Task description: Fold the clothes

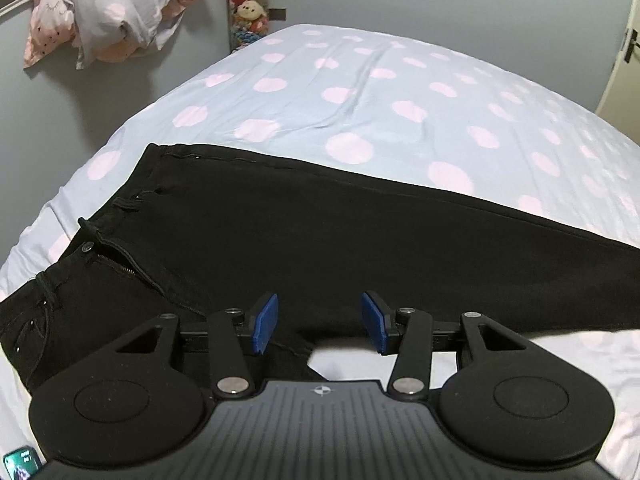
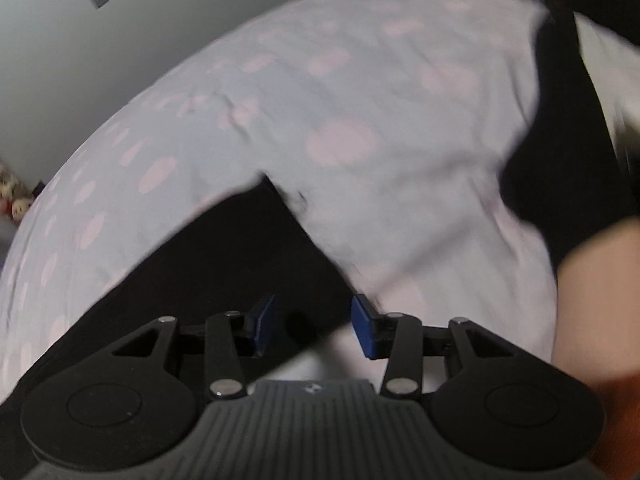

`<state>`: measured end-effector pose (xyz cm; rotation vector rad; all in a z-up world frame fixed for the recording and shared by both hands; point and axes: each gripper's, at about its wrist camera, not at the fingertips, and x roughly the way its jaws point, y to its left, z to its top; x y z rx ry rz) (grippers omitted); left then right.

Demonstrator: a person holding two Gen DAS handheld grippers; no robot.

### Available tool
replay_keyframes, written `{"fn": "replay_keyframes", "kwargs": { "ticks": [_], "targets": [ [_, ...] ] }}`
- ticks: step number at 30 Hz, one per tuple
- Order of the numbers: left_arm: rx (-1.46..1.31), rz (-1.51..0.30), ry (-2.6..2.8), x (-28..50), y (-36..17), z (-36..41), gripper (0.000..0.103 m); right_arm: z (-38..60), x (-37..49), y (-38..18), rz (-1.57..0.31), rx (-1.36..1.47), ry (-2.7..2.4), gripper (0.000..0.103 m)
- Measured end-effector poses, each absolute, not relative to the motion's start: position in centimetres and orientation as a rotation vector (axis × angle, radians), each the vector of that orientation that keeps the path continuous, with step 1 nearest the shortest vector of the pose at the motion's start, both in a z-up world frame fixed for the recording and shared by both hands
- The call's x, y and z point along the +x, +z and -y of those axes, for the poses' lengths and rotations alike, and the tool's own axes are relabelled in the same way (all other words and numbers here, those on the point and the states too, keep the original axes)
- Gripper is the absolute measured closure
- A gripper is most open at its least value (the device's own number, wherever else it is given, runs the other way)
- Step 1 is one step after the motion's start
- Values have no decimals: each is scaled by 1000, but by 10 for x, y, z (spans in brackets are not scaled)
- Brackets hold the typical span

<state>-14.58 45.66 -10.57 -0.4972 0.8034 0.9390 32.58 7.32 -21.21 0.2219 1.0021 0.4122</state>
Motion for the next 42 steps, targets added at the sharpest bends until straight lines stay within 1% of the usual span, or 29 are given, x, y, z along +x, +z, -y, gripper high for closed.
{"fn": "replay_keyframes", "kwargs": {
  "ticks": [3,4,5,6,7,10,15,17,18,24,27,29,37,41,42],
  "targets": [
    [-496,-819,931,-150,-100,-446,47,-66,332,-231,-1053,311,402,56],
    [-493,-821,935,-152,-98,-443,47,-66,333,-232,-1043,331,404,56],
    [-491,-818,940,-156,-95,-441,47,-69,334,-229,-1034,314,404,58],
    [-490,-813,946,-160,-91,-438,47,-73,334,-227,-1025,296,403,72],
    [-492,-807,952,-165,-87,-436,47,-77,335,-224,-1016,278,403,96],
    [-510,-795,963,-183,-77,-434,47,-91,332,-209,-962,105,383,97],
    [-486,-803,982,-209,-59,-429,47,-96,329,-206,-976,35,313,96],
    [-458,-795,964,-218,-50,-424,47,-96,320,-194,-962,-10,332,93],
    [-445,-792,952,-222,-45,-422,47,-95,315,-187,-956,-32,344,90],
    [-335,-816,870,-234,-33,-398,47,-72,245,-126,-943,-168,522,88],
    [-290,-821,825,-239,-31,-382,47,-46,201,-103,-972,-224,593,81],
    [-261,-824,795,-243,-30,-372,47,-28,172,-88,-991,-261,640,80],
    [-208,-812,654,-246,-41,-318,46,53,64,-70,-1124,-264,717,71],
    [-187,-795,597,-246,-48,-293,46,88,23,-73,-1196,-220,732,67],
    [-188,-787,588,-246,-49,-288,46,96,14,-76,-1213,-205,726,65]
  ]
}}
